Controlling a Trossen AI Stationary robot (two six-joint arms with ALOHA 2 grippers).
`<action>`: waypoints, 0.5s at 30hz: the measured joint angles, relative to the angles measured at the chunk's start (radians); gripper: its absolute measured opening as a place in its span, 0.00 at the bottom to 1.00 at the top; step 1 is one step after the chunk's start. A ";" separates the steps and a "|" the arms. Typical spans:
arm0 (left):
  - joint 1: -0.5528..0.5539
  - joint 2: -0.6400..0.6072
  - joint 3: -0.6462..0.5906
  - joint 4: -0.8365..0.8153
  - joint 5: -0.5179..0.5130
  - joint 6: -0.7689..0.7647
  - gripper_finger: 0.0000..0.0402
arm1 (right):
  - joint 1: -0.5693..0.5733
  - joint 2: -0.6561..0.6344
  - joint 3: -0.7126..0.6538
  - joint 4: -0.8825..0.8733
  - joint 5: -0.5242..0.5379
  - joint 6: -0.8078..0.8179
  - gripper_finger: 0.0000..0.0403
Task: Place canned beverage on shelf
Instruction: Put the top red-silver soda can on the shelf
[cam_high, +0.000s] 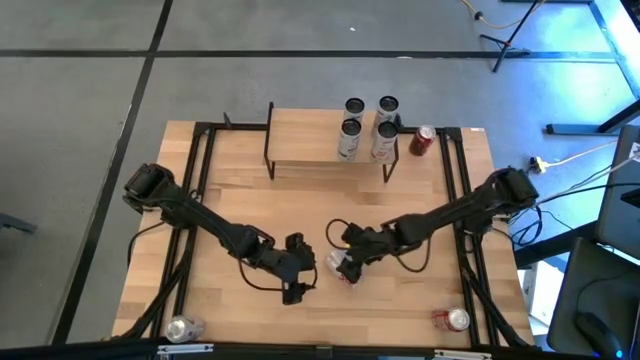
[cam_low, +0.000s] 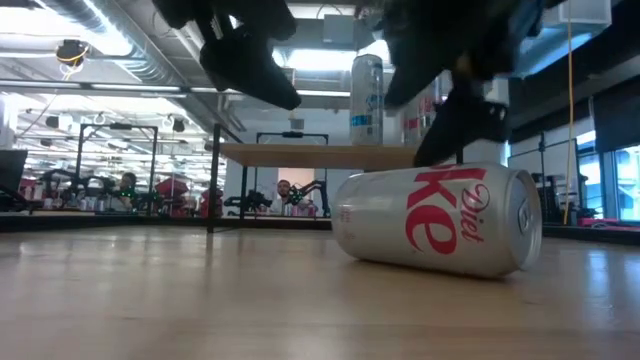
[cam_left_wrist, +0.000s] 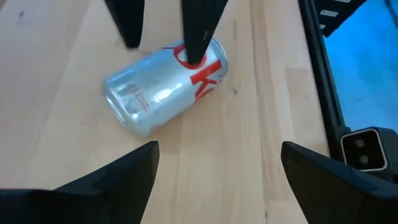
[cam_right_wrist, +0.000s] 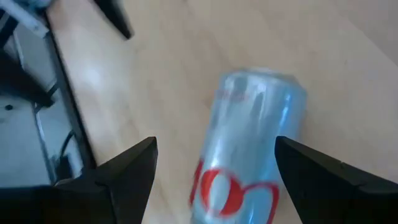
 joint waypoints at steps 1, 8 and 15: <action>-0.001 0.000 0.000 0.006 0.002 -0.003 0.83 | 0.008 -0.020 0.000 -0.023 -0.001 0.000 0.77; 0.029 0.000 0.000 0.129 0.073 0.023 0.83 | 0.125 -0.100 0.001 -0.142 0.040 0.031 0.77; 0.149 0.042 0.032 0.150 0.248 0.186 0.83 | 0.246 -0.109 0.001 -0.284 0.106 0.114 0.77</action>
